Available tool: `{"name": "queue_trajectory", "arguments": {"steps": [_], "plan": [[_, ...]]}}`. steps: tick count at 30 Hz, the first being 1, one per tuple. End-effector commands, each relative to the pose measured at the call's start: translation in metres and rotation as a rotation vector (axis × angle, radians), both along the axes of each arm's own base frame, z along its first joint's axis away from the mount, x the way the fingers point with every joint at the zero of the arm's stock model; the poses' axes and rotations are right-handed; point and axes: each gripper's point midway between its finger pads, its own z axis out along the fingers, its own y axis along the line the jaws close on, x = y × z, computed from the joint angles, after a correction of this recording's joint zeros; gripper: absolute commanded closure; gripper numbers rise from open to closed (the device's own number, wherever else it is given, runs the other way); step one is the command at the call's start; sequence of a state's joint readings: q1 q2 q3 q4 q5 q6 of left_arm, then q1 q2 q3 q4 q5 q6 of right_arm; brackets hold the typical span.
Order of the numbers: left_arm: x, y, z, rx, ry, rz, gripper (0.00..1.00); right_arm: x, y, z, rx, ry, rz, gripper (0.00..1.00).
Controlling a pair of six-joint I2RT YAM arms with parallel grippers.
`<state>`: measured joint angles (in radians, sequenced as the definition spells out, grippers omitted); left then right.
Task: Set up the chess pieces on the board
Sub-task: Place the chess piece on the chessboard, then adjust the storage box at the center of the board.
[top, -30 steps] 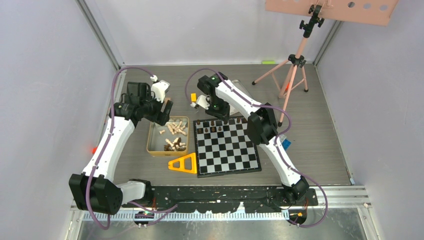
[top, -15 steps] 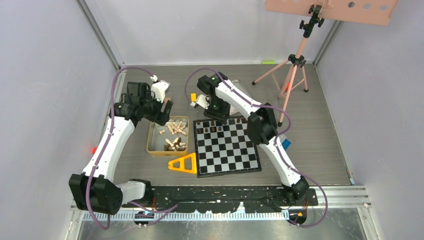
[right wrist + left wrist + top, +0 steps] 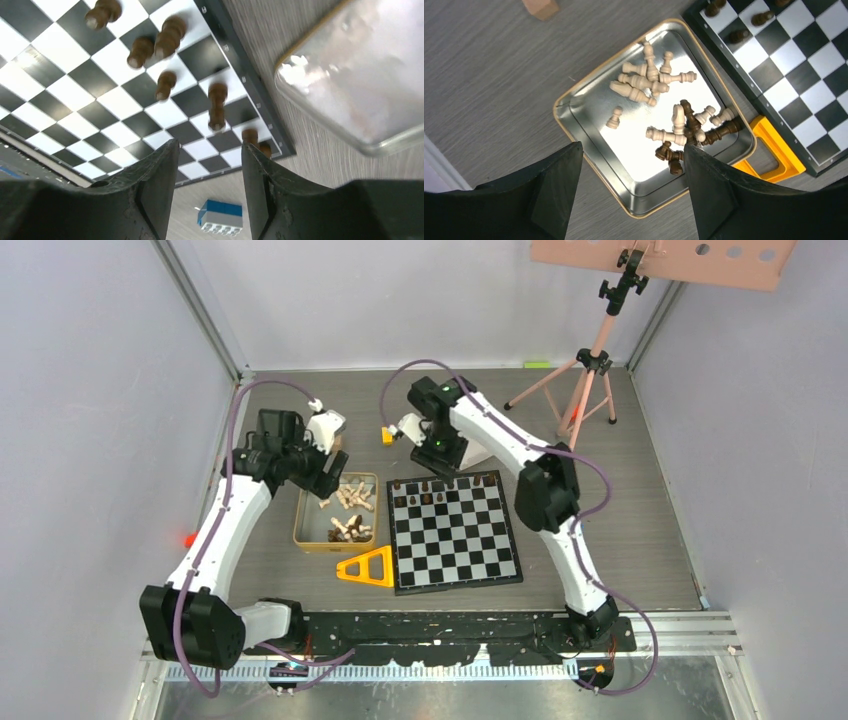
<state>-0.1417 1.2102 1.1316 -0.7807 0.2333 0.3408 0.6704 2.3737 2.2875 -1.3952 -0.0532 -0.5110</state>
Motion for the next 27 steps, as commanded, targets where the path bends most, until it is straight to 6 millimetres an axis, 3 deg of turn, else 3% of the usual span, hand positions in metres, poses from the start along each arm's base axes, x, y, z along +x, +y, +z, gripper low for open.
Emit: {"name": "queue_trajectory", "arguments": {"steps": [1, 2, 3, 4, 5, 6, 7, 14, 19, 22, 27], "plan": [[-0.020, -0.009, -0.022, -0.009, 0.055, -0.135, 0.25, 0.007, 0.006, 0.093, 0.249, -0.201, -0.064, 0.45], [-0.024, -0.013, -0.028, -0.020, 0.076, -0.152, 0.25, 0.002, 0.002, 0.088, 0.243, -0.189, -0.074, 0.45], [-0.028, -0.016, -0.033, -0.033, 0.099, -0.168, 0.26, 0.003, 0.001, 0.101, 0.276, -0.227, -0.079, 0.45], [-0.031, -0.019, -0.040, -0.042, 0.119, -0.186, 0.27, 0.000, -0.003, 0.097, 0.271, -0.219, -0.090, 0.45], [-0.033, -0.021, -0.045, -0.042, 0.131, -0.201, 0.28, 0.002, -0.004, 0.108, 0.302, -0.253, -0.100, 0.45], [-0.034, -0.023, -0.052, -0.039, 0.145, -0.214, 0.29, -0.003, -0.009, 0.100, 0.289, -0.237, -0.106, 0.45], [-0.035, -0.024, -0.060, -0.030, 0.162, -0.221, 0.30, -0.002, -0.012, 0.108, 0.309, -0.261, -0.113, 0.46], [-0.043, -0.033, -0.096, 0.033, 0.252, -0.267, 0.30, -0.018, -0.043, 0.093, 0.294, -0.228, -0.167, 0.48], [-0.041, -0.037, -0.103, 0.038, 0.259, -0.232, 0.29, -0.025, -0.058, 0.081, 0.292, -0.208, -0.210, 0.48], [-0.031, -0.023, -0.097, 0.111, 0.228, -0.169, 0.27, -0.028, -0.064, 0.081, 0.309, -0.212, -0.226, 0.48], [-0.015, 0.031, -0.075, 0.321, 0.154, 0.032, 0.24, -0.036, -0.074, 0.075, 0.298, -0.200, -0.239, 0.49]]}}
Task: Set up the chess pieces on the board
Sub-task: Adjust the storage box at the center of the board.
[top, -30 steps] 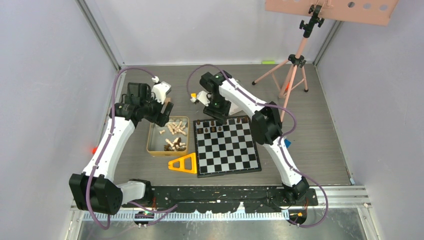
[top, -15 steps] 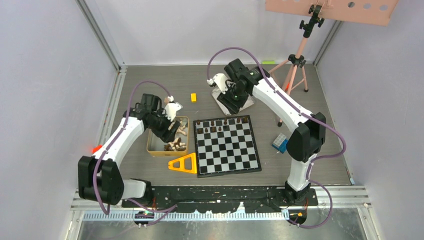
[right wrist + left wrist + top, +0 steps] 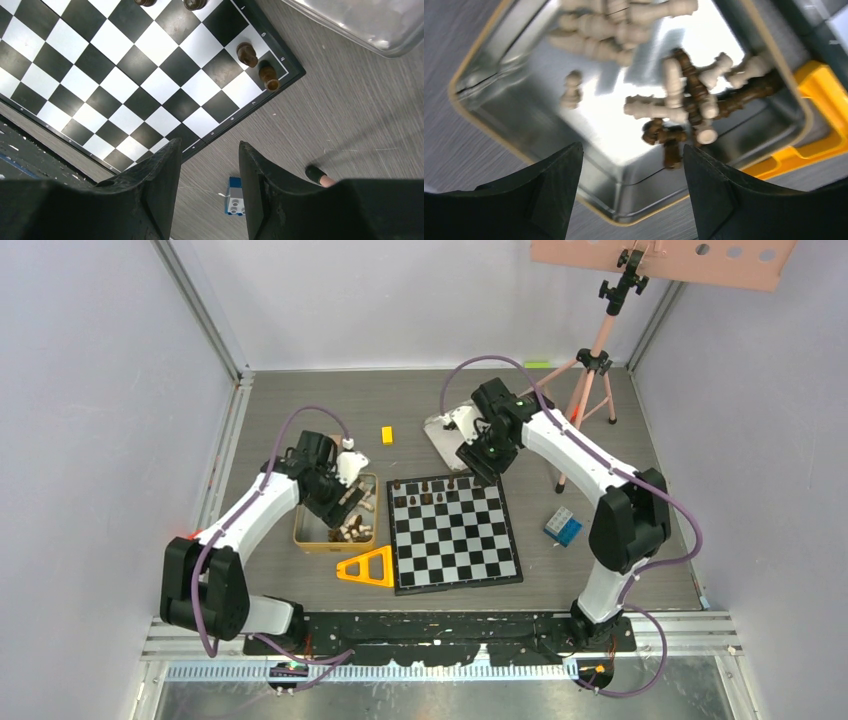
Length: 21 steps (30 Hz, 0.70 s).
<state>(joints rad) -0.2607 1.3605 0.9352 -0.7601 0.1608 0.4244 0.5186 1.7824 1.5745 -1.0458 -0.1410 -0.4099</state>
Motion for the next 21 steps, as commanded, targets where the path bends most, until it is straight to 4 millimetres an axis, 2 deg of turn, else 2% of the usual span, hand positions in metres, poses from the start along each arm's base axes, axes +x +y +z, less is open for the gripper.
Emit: {"name": "queue_trajectory", "arguments": {"steps": [1, 5, 10, 15, 21], "plan": [[0.028, 0.054, 0.039, 0.209, -0.170, 0.185, 0.23, 0.003, 0.002, 0.029, 0.083, -0.093, -0.015, 0.49], [0.028, 0.078, 0.046, 0.283, -0.167, 0.264, 0.22, 0.002, 0.000, 0.026, 0.092, -0.088, -0.022, 0.49], [0.031, 0.093, 0.026, 0.334, -0.072, 0.276, 0.24, -0.001, 0.000, 0.023, 0.101, -0.071, -0.021, 0.49], [0.030, 0.092, 0.000, 0.319, 0.059, 0.243, 0.36, -0.003, -0.001, 0.022, 0.104, -0.071, -0.022, 0.49], [0.035, 0.089, -0.011, 0.322, 0.116, 0.200, 0.56, -0.009, -0.004, 0.017, 0.104, -0.057, -0.025, 0.51]]}}
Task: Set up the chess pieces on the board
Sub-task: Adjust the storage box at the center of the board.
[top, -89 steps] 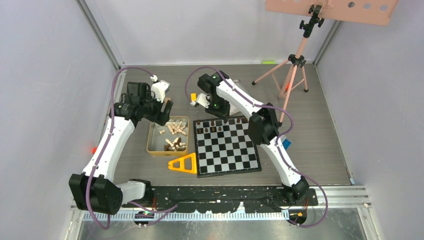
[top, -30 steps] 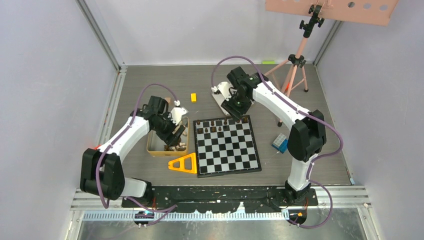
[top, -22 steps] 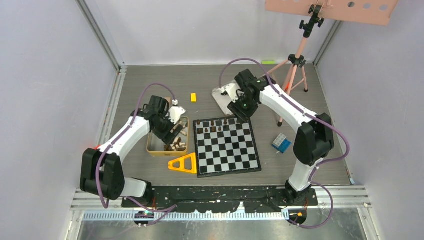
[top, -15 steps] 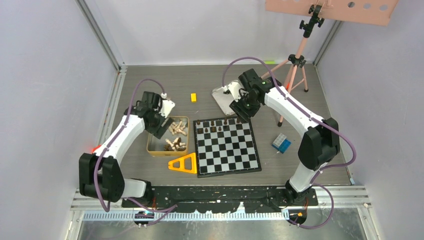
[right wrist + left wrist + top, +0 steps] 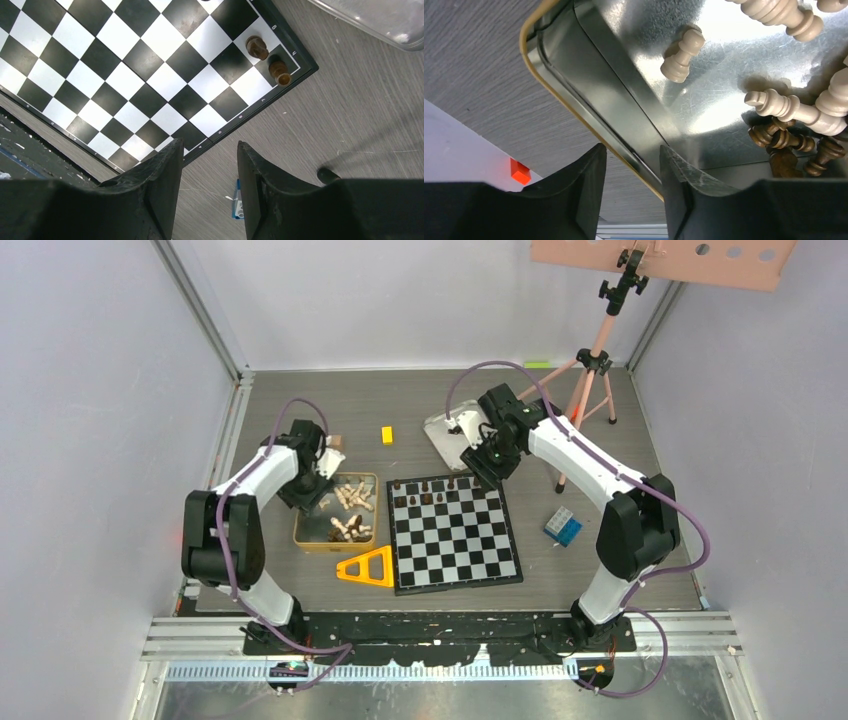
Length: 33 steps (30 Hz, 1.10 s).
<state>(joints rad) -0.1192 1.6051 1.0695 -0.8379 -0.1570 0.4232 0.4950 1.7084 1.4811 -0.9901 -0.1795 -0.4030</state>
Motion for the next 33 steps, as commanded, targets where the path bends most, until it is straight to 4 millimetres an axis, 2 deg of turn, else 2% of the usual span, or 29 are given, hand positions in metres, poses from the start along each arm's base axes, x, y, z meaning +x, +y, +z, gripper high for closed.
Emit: {"name": "queue_trajectory", "arguments": {"steps": [1, 7, 13, 16, 19, 22, 26, 33], "plan": [[0.013, -0.001, 0.011, -0.009, -0.002, -0.038, 0.59, -0.001, 0.002, 0.017, 0.055, -0.047, -0.007, 0.51], [0.040, 0.002, 0.018, 0.023, -0.007, -0.092, 0.72, -0.006, -0.001, 0.018, 0.064, -0.049, -0.007, 0.53], [0.060, -0.001, 0.006, 0.023, 0.066, -0.197, 0.94, -0.009, -0.008, 0.017, 0.070, -0.053, -0.020, 0.54], [0.071, -0.001, -0.001, 0.031, 0.087, -0.247, 1.00, -0.011, -0.012, 0.014, 0.069, -0.051, -0.028, 0.54], [0.087, -0.005, 0.000, 0.017, 0.068, -0.317, 1.00, -0.013, -0.016, 0.012, 0.066, -0.044, -0.035, 0.55], [0.102, -0.016, 0.003, -0.019, 0.043, -0.378, 1.00, -0.014, -0.019, 0.011, 0.063, -0.043, -0.043, 0.55], [0.111, -0.040, 0.006, -0.049, 0.020, -0.457, 1.00, -0.014, -0.023, 0.009, 0.062, -0.041, -0.055, 0.55], [0.104, -0.098, 0.012, -0.042, -0.006, -0.685, 0.98, -0.014, -0.026, 0.004, 0.063, -0.027, -0.068, 0.55]]}}
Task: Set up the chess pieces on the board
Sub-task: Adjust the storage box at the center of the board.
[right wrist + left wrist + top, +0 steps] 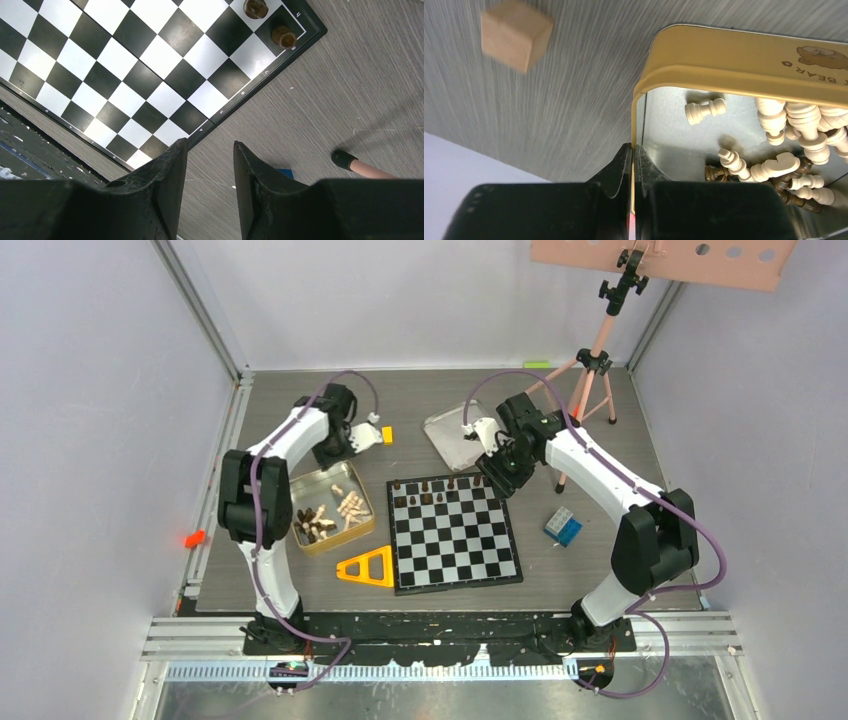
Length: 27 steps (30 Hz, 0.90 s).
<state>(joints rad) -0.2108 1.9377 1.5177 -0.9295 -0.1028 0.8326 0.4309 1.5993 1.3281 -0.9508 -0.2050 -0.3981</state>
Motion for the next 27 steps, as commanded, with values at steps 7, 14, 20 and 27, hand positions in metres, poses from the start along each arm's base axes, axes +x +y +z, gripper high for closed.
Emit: {"name": "queue_trajectory", "arguments": {"steps": [7, 14, 20, 27], "plan": [[0.002, -0.078, 0.003, -0.053, -0.077, -0.242, 0.82, 0.004, 0.005, 0.007, 0.055, -0.024, -0.008, 0.55], [0.001, -0.046, 0.037, -0.084, -0.200, -0.009, 0.57, 0.004, 0.007, 0.006, 0.069, -0.023, -0.008, 0.55], [-0.061, -0.041, 0.049, -0.195, -0.108, 0.120, 0.49, 0.003, 0.007, 0.002, 0.072, -0.017, -0.013, 0.56], [-0.107, -0.043, 0.035, -0.245, 0.032, 0.265, 0.49, 0.003, 0.008, 0.001, 0.077, -0.009, -0.018, 0.56]]}}
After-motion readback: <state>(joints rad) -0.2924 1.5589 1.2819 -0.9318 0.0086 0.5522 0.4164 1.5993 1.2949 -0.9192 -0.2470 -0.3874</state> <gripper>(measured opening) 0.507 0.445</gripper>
